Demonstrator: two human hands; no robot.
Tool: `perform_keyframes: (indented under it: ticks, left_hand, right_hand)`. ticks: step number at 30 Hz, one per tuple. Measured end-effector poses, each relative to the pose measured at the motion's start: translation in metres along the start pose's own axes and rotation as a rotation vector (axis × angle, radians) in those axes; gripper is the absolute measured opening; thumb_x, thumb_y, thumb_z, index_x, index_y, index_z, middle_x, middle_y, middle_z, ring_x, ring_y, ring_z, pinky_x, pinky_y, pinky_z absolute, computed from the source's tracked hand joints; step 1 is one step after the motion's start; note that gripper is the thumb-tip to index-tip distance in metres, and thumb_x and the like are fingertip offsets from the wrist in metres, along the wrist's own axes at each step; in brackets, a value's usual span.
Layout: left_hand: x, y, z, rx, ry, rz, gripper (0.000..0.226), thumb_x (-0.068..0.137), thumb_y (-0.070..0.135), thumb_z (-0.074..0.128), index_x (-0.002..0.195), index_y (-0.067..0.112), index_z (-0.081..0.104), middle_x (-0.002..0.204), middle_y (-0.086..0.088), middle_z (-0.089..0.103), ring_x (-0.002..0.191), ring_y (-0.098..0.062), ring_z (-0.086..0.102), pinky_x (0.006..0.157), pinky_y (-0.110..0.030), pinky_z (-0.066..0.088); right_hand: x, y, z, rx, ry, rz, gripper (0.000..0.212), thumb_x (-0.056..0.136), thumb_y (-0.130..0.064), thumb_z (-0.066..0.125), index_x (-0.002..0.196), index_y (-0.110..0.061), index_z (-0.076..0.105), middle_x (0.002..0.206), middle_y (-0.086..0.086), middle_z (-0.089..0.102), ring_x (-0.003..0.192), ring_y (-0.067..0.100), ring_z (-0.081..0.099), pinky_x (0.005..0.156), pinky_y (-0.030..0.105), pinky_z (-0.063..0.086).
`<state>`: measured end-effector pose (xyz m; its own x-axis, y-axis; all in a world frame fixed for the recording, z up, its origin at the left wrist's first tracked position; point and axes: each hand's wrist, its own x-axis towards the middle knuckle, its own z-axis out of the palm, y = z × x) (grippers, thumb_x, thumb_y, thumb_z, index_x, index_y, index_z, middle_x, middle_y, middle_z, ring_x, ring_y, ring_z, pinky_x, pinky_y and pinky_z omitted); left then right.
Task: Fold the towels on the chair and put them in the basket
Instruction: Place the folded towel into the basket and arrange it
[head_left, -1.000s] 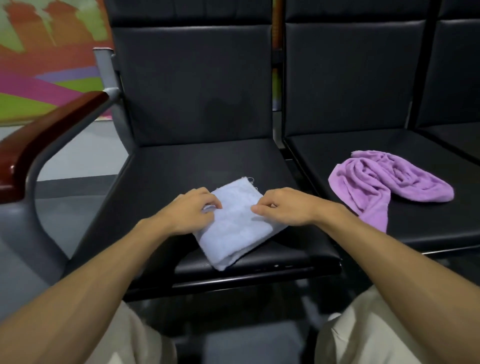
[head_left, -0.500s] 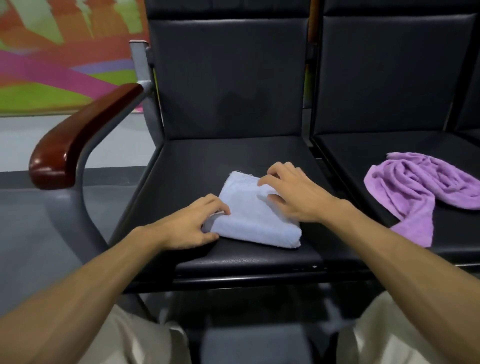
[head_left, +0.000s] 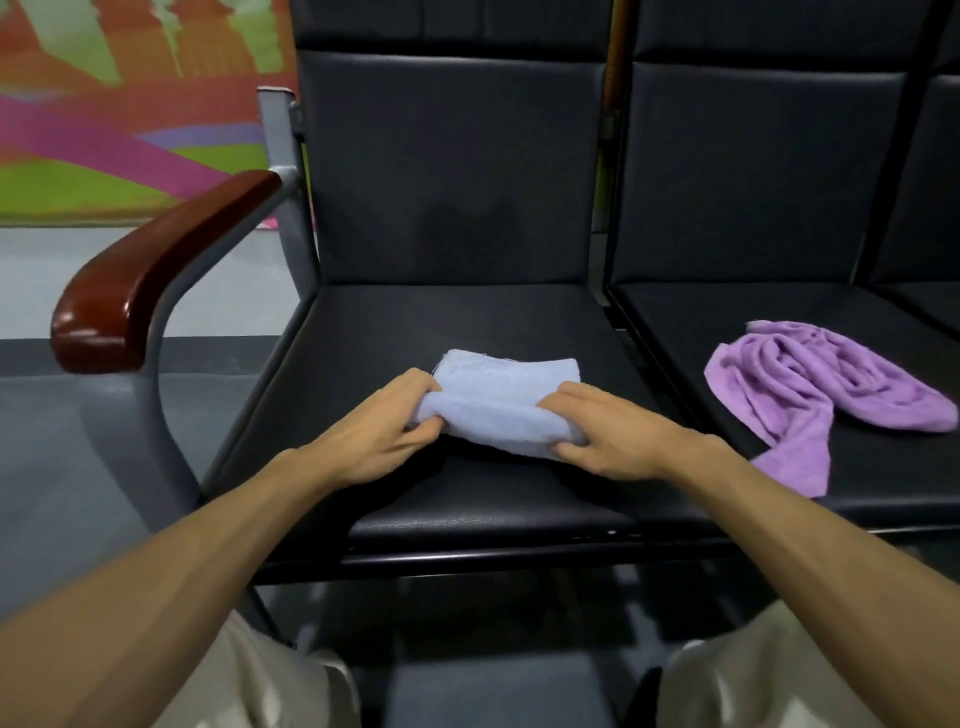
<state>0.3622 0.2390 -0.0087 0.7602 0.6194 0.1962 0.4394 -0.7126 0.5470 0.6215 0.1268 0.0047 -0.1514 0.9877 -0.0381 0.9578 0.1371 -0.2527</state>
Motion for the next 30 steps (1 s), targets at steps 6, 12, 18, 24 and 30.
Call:
perform_keyframes:
  ticks: [6,12,18,24,30]
  left_hand:
    - [-0.003,0.01,-0.005,-0.142,0.076,-0.087,0.004,0.095,0.03,0.055,0.098,0.028,0.056,0.096,0.011,0.063,0.089,-0.011,0.059,0.081,-0.034,0.05]
    - [0.004,0.02,-0.003,-0.315,0.18,-0.293,0.013,0.093,0.028,0.057,0.105,0.024,0.059,0.102,0.006,0.064,0.098,-0.014,0.061,0.085,-0.033,0.051]
    - [0.034,0.016,0.014,-0.278,0.242,-0.527,0.025,0.09,0.032,0.058,0.109,0.016,0.056,0.109,-0.001,0.061,0.091,-0.013,0.056,0.068,-0.022,0.042]
    - [0.047,0.001,0.016,0.138,0.039,-0.748,0.073,0.089,0.066,0.04,0.131,0.007,0.046,0.134,-0.012,0.051,0.118,-0.028,0.052,0.096,-0.04,0.043]
    - [0.052,0.013,0.012,0.069,-0.161,-0.882,0.084,0.084,0.072,0.039,0.144,0.014,0.038,0.148,-0.011,0.038,0.138,-0.031,0.032,0.114,-0.044,0.025]
  right_hand:
    - [-0.009,-0.006,-0.008,0.227,0.139,0.105,0.023,0.083,-0.023,0.052,0.104,-0.031,0.046,0.094,-0.012,0.056,0.086,0.01,0.056,0.074,0.032,0.051]
    - [-0.007,-0.008,-0.006,0.49,0.236,0.209,0.018,0.083,-0.015,0.058,0.097,-0.025,0.063,0.092,-0.011,0.065,0.084,0.007,0.062,0.064,0.017,0.047]
    - [0.012,0.001,-0.003,0.671,0.156,0.393,0.014,0.085,-0.015,0.057,0.096,-0.014,0.066,0.095,0.003,0.068,0.081,0.019,0.068,0.065,0.03,0.06]
    - [0.031,0.013,-0.003,0.561,0.093,0.378,0.014,0.09,-0.02,0.058,0.098,-0.01,0.064,0.096,0.003,0.065,0.074,0.014,0.063,0.06,0.023,0.052]
    - [0.036,0.02,-0.009,0.38,-0.088,0.269,0.017,0.091,-0.023,0.058,0.107,-0.018,0.057,0.111,0.0,0.057,0.103,0.018,0.057,0.086,0.03,0.046]
